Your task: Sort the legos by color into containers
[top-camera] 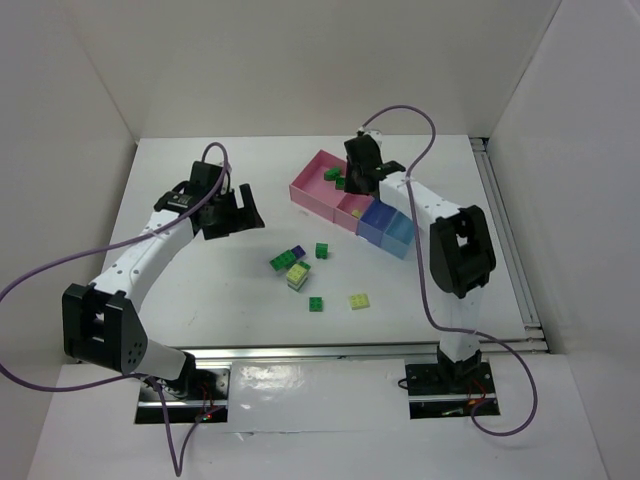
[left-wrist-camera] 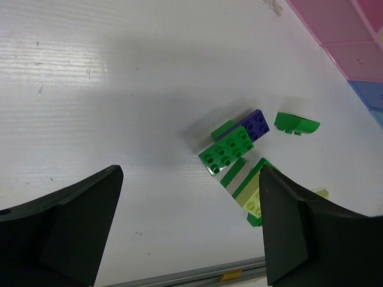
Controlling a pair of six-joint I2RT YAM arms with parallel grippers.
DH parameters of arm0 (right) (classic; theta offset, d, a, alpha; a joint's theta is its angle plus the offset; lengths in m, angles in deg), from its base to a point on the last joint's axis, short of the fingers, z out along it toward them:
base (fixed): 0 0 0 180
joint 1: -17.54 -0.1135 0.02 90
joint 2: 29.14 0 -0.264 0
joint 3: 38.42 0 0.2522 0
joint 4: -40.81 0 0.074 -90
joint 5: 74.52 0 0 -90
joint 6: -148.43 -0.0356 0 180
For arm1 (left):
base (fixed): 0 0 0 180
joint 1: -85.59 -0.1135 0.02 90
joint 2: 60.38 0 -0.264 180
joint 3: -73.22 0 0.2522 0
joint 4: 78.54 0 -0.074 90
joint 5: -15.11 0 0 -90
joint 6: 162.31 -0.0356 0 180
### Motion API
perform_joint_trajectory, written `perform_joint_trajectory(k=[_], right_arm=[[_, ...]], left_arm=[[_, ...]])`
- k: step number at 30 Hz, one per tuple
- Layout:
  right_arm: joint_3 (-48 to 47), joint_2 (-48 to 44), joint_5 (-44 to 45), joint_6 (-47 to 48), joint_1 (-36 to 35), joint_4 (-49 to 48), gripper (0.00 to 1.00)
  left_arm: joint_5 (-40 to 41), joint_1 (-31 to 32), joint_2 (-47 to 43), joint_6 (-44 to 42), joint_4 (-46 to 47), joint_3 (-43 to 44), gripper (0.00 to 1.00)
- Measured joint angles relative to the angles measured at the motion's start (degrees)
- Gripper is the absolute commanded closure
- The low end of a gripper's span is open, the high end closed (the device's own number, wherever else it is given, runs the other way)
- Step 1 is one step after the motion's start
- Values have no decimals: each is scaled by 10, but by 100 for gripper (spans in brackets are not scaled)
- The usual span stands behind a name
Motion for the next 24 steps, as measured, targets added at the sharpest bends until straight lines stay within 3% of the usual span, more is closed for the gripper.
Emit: perform_joint_trajectory(k=[1,2,3,6,11,14,20,24], right_arm=[[-10,17,-3,-2,2,3,44],[-18,28,-4,-2,4,7,29],[-24,42,-6,-5,6,9,27],[-26,52,-6,-5,7,25,27],[-2,19,4,-9,6,25,37],[83,-61,11,-10,0,21,37],[257,-273,11,-22,-81,42,11],[363,-362,-20,-51,-155,61,7]], left_arm=[[-1,0,0,0,-3,5,4],[-1,0,0,0,-3,9,4],[0,0,0,0,-5,13,4],[4,0,2,-1,-10,21,4],[10,0,10,-2,-18,22,4],[12,0,16,-2,-20,22,4],[12,0,33,-4,-21,25,4],[12,0,37,-4,-21,25,4]])
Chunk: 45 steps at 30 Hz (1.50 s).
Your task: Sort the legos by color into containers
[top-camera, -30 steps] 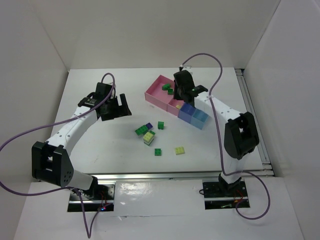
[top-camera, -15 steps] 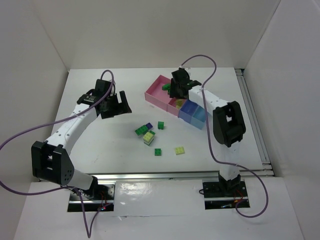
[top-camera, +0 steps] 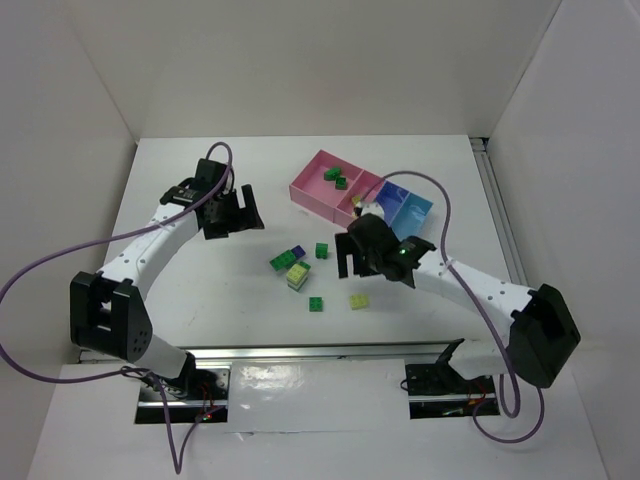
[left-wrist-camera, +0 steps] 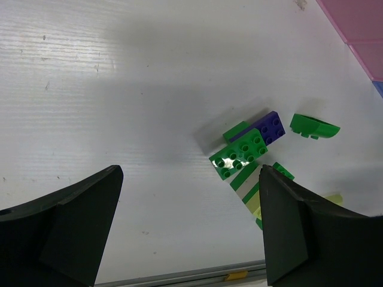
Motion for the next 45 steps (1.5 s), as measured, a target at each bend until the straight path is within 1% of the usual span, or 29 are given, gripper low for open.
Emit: perform_joint_trajectory(k=[6,10,17,19,22,30,34,36,37,40,41,43,44,45], right_arm=[[93,-11,-41,-80,-77,42,7],[120,-14,-59,-120,-113,60,6],[148,-11,-121,-147,-116,24,6],[148,4,-126,-152,-118,12,2],[147,42,-122,-155,-115,3,2],[91,107,-89,-155,-74,-4,2],[53,146,-69,-143,-67,-5,2],[37,164,-62,-137,-67,-5,6],[27,172,-57,-133,-67,-5,10],[11,189,-41,-130,-72,0,17],[7,194,-34,-130,-75,2,22],[-2,203,-16,-133,-83,12,27],[-7,208,-7,-135,-88,18,31],[-11,212,0,-137,-92,23,41]], left_arm=[[0,0,0,0,0,0,4],[0,1,0,0,0,0,4],[0,1,8,0,0,0,4],[0,1,14,0,0,0,4],[-1,2,20,0,0,0,4],[0,5,32,0,0,7,4],[0,5,38,-9,1,12,4],[0,5,38,-12,0,14,4],[0,5,38,-12,-1,17,4],[1,5,46,-13,0,32,4],[1,5,49,-13,0,35,4],[1,5,52,-13,2,38,4],[1,5,53,-13,2,38,4],[1,5,54,-13,1,38,4]])
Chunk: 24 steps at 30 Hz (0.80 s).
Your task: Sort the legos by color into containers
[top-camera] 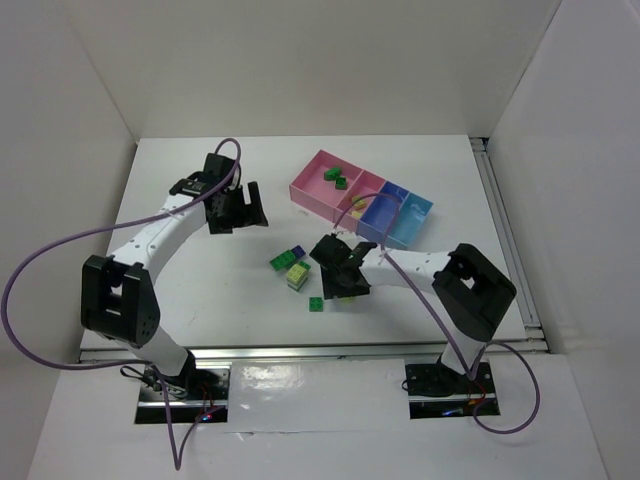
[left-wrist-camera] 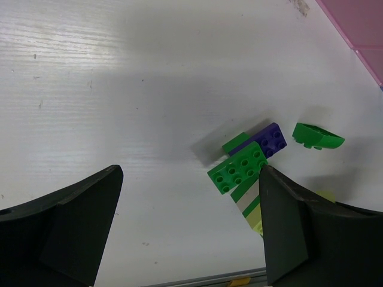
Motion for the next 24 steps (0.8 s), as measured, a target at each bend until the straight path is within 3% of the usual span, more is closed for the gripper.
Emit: perform_joint_trajectory(k=[3,5,12,24], right_arm=[[-16,9,13,-7,-10,18,63],[-30,13,24,-10,-13,40,68],[-130,14,57,27,11,80,69],[-335,89,70,140,201,57,69]], left_arm=[[0,0,3,0,0,0,4],[0,0,4,0,0,0,4],[-7,0,8,-2,3,0,4],[-19,0,14,0,3,2,4]])
